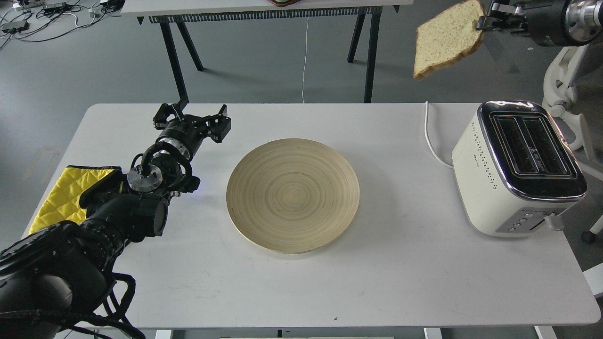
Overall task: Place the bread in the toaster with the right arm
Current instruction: 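Carry the bread slice over the toaster slot with the right gripper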
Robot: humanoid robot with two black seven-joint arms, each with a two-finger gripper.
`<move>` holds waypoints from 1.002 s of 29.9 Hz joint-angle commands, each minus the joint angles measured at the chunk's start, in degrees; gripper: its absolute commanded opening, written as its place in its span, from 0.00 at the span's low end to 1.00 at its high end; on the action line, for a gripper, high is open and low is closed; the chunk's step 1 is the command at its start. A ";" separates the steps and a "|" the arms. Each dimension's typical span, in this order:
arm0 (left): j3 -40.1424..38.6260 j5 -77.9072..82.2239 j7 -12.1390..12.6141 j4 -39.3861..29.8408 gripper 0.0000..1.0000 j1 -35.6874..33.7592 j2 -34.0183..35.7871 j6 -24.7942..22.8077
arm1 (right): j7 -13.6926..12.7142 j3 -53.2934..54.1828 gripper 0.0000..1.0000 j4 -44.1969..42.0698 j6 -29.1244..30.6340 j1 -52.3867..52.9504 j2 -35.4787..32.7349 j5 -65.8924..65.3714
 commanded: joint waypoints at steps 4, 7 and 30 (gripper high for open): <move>0.00 0.00 0.00 0.00 1.00 0.00 0.00 0.00 | 0.09 -8.47 0.03 3.87 -1.53 4.59 -0.98 -0.06; 0.00 0.00 0.00 0.00 1.00 0.00 0.00 0.00 | 0.18 -11.28 0.02 6.68 -1.53 8.02 -2.03 -0.32; 0.00 0.00 0.00 0.00 1.00 0.00 0.00 0.00 | 0.44 -27.37 0.02 18.38 -6.28 17.87 -2.56 -4.63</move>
